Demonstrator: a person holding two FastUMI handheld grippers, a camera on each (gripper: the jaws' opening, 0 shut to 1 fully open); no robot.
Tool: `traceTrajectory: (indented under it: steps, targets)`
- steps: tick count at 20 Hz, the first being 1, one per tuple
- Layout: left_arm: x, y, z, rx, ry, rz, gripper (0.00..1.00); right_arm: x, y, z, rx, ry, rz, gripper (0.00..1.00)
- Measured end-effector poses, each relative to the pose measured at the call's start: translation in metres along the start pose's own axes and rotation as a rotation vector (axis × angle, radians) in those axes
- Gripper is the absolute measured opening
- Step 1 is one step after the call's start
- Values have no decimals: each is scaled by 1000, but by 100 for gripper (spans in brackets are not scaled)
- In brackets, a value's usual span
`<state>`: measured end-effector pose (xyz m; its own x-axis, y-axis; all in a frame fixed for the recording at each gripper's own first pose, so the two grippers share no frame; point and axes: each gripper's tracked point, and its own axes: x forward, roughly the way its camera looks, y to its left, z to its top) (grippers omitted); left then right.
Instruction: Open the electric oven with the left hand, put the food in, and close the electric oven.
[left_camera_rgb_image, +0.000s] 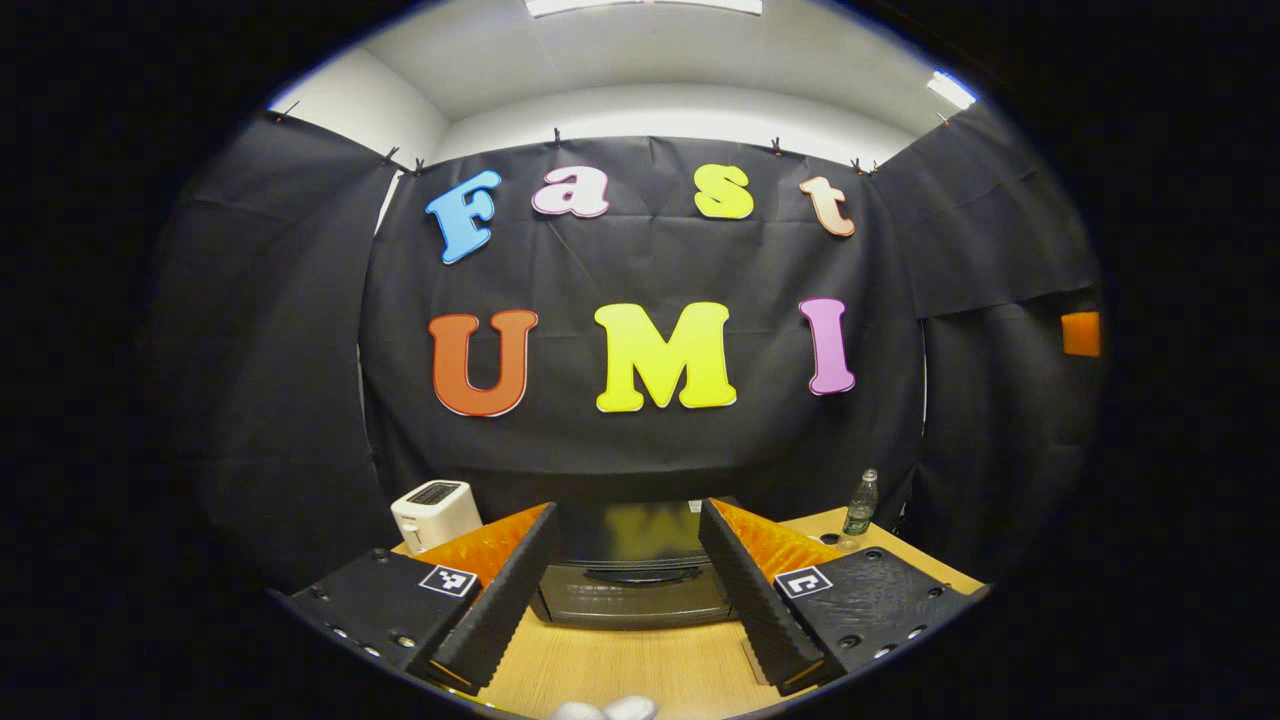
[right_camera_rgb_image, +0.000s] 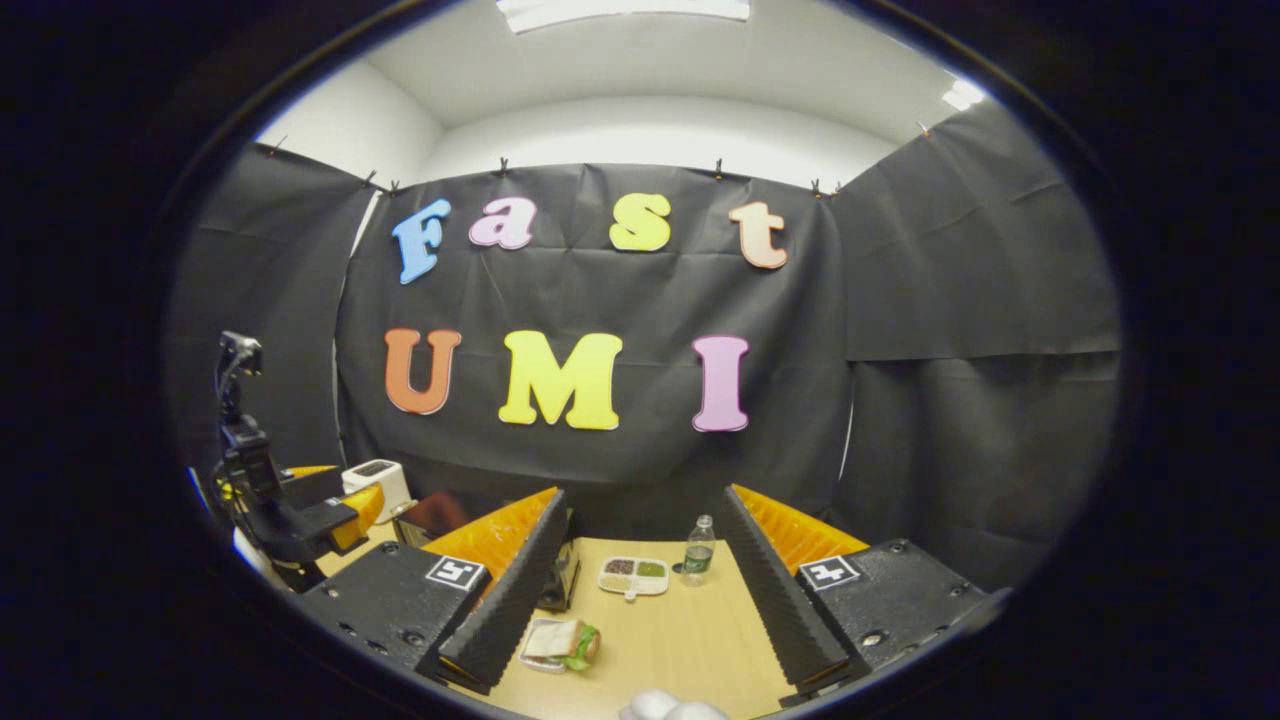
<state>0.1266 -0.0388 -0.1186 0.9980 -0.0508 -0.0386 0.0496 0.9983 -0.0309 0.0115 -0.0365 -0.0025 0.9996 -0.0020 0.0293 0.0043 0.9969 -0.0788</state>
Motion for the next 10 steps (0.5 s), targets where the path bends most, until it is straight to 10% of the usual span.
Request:
traceTrajectory:
  steps: [10]
  targets:
    - [114, -26, -116, -9, 151, -27, 93, 6, -13, -32, -36, 83, -58, 99]
